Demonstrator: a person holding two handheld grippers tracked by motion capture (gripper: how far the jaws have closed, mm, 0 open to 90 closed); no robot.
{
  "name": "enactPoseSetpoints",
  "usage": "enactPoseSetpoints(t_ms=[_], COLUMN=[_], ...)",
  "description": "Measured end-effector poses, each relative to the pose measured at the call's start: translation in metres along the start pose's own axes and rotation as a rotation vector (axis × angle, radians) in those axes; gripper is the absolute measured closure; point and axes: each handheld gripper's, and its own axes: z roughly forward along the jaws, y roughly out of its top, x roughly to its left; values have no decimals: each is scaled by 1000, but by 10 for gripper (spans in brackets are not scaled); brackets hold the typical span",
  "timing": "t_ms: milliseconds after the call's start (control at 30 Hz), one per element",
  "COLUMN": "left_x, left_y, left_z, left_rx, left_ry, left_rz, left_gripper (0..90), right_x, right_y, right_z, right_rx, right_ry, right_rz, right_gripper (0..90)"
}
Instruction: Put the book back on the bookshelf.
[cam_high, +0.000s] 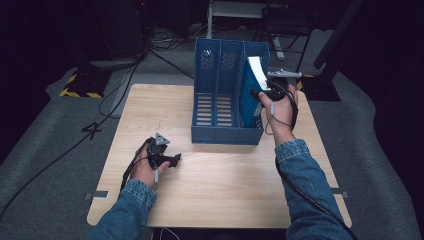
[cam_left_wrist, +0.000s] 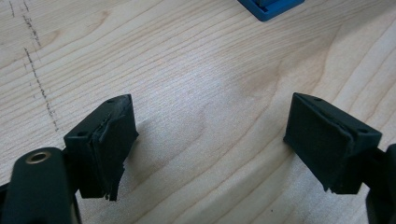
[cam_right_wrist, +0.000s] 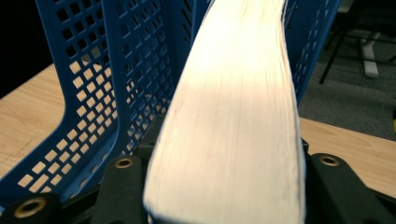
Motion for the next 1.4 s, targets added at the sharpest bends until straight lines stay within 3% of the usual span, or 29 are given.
enactPoseSetpoints(t_ms=[167,233,300,433,500,567,833,1000,1200,1233,1267,1400], left_x=[0,0,0,0,0,-1,-1,-1,-1,-1,0,0], left_y=[0,0,0,0,-1,-1,-1,-1,-1,-1,-1,-1], left_z=[0,0,0,0,0,-1,-1,-1,-1,-1,-1,-1], left_rx=[0,0,-2,-3,-4,-4,-6,0,-2,-2,0,-2], left_ry=[0,0,1,1,-2,-1,-1,-4,-4,-5,-5,-3], left_rz=[0,1,1,6,4,2,1,4,3,3,7,6], left_gripper=[168,168,168,168,168,168,168,167,167,167,166,165], right_x=[0,3,4,3,1,0,-3,-4,-6,-6,-7,-5], right_y=[19,30,39,49,55,55,53,65,62,58,56,59], right_z=[6,13,18,24,27,27,25,27,51,58,62,68], right_rx=[0,36,68,115,146,148,72,2,-37,-28,-60,-65], right_ry=[-26,-61,-66,-79,-91,-82,-62,-71,-89,-91,-86,-94], right_rz=[23,-5,13,29,33,42,54,74,132,137,137,130], right_gripper=[461,456,457,488,576,585,606,606,604,602,600,592])
